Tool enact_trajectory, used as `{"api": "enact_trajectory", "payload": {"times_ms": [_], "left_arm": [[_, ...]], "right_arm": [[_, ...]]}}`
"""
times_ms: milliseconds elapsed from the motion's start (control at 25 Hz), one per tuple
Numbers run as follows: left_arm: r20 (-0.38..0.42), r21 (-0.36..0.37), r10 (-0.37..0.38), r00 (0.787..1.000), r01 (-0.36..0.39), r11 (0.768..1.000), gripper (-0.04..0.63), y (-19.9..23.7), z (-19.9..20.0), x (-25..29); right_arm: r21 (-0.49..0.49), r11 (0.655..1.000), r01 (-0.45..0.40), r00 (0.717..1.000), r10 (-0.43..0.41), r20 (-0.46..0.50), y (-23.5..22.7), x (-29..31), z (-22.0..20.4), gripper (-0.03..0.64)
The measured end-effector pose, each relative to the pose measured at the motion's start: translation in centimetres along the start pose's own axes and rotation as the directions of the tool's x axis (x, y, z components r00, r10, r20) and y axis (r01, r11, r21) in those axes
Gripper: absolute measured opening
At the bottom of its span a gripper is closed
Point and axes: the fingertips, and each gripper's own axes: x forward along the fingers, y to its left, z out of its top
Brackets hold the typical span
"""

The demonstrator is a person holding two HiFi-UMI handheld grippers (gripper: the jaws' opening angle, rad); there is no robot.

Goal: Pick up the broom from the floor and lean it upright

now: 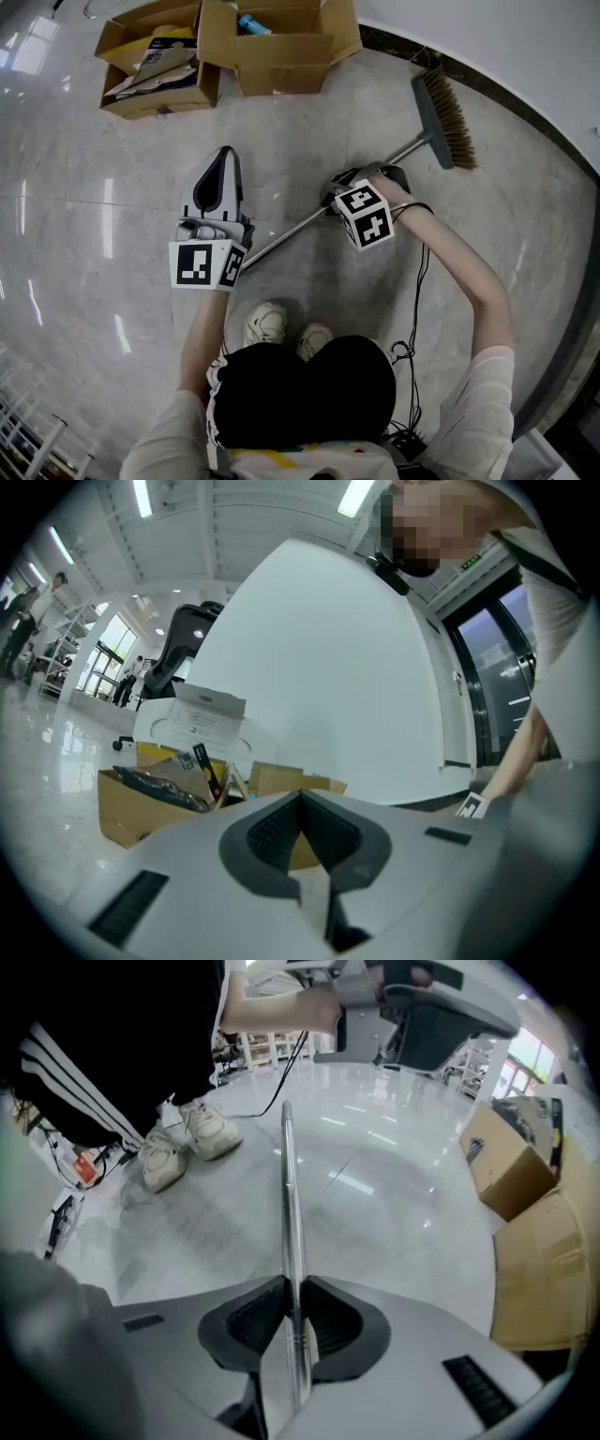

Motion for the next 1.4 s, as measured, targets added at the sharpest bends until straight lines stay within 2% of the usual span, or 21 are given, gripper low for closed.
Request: {"api": "enact_trajectory", "payload": {"times_ms": [80,200,280,360,400,480,600,680,800,840,880,960,1080,1160,1240,1400], "left_arm": [[0.046,-0.016,0.02,0.999,-0.019,1.0,0.044,1.1,4.2,0.0],[0.135,0.0,0.033,0.99,-0.033,0.999,0.044,1.8,11.8,0.5],[0.188,0.015,0.019,0.982,-0.022,1.0,0.044,1.2,16.8,1.1],[0.248,0.03,-0.026,0.968,0.019,0.999,0.044,-0.6,21.6,2.0],[0.283,0.042,-0.062,0.957,0.052,0.998,0.044,-2.0,24.0,2.4],[0.345,0.072,-0.14,0.928,0.122,0.99,0.044,-4.8,28.4,3.5],[0.383,0.094,-0.225,0.896,0.205,0.974,0.044,-8.7,32.4,4.7],[0.398,0.095,-0.272,0.876,0.256,0.962,0.044,-11.1,33.9,6.4],[0.413,0.114,-0.353,0.84,0.336,0.935,0.044,-15.6,35.1,10.7],[0.404,0.125,-0.376,0.834,0.357,0.926,0.044,-17.2,34.9,11.9],[0.389,0.14,-0.396,0.832,0.372,0.918,0.044,-18.9,34.5,12.9],[0.353,0.175,-0.435,0.828,0.398,0.901,0.044,-22.2,33.4,14.5],[0.314,0.176,-0.476,0.821,0.442,0.879,0.044,-26.2,31.9,15.9],[0.297,0.16,-0.486,0.822,0.459,0.874,0.044,-27.9,30.7,16.5],[0.275,0.135,-0.479,0.834,0.46,0.878,0.044,-28.7,29.0,16.8],[0.236,0.055,-0.447,0.863,0.448,0.893,0.044,-28.6,25.6,17.6]], "right_arm": [[0.064,0.997,0.05,0.997,-0.053,0.056,-1.2,-2.6,1.2,0.083],[0.18,0.975,0.133,0.981,-0.156,0.119,-4.0,-8.2,2.9,0.083],[0.272,0.94,0.204,0.956,-0.251,0.149,-6.0,-12.7,3.4,0.083],[0.379,0.878,0.294,0.915,-0.373,0.156,-7.9,-17.7,3.1,0.083],[0.433,0.834,0.343,0.886,-0.44,0.147,-8.8,-20.1,2.7,0.083],[0.546,0.721,0.427,0.814,-0.57,0.116,-10.1,-25.0,1.2,0.083],[0.721,0.511,0.468,0.685,-0.725,0.068,-10.0,-31.5,-1.7,0.081],[0.809,0.335,0.483,0.566,-0.824,0.004,-9.1,-36.5,-4.8,0.08],[0.876,0.022,0.482,0.325,-0.933,-0.155,-7.0,-44.9,-10.8,0.08],[0.884,-0.065,0.462,0.255,-0.945,-0.203,-5.9,-46.8,-12.4,0.08],[0.889,-0.138,0.437,0.199,-0.949,-0.245,-4.7,-48.1,-13.7,0.08],[0.887,-0.254,0.386,0.115,-0.941,-0.319,-2.8,-50.2,-16.0,0.08],[0.862,-0.399,0.311,0.032,-0.903,-0.429,-1.1,-52.7,-19.5,0.08],[0.837,-0.476,0.269,-0.008,-0.87,-0.492,-0.9,-53.8,-21.9,0.08],[0.819,-0.518,0.248,-0.02,-0.848,-0.53,-1.6,-54.1,-23.8,0.08],[0.804,-0.535,0.259,-0.007,-0.833,-0.553,-3.5,-54.0,-26.2,0.081]]}}
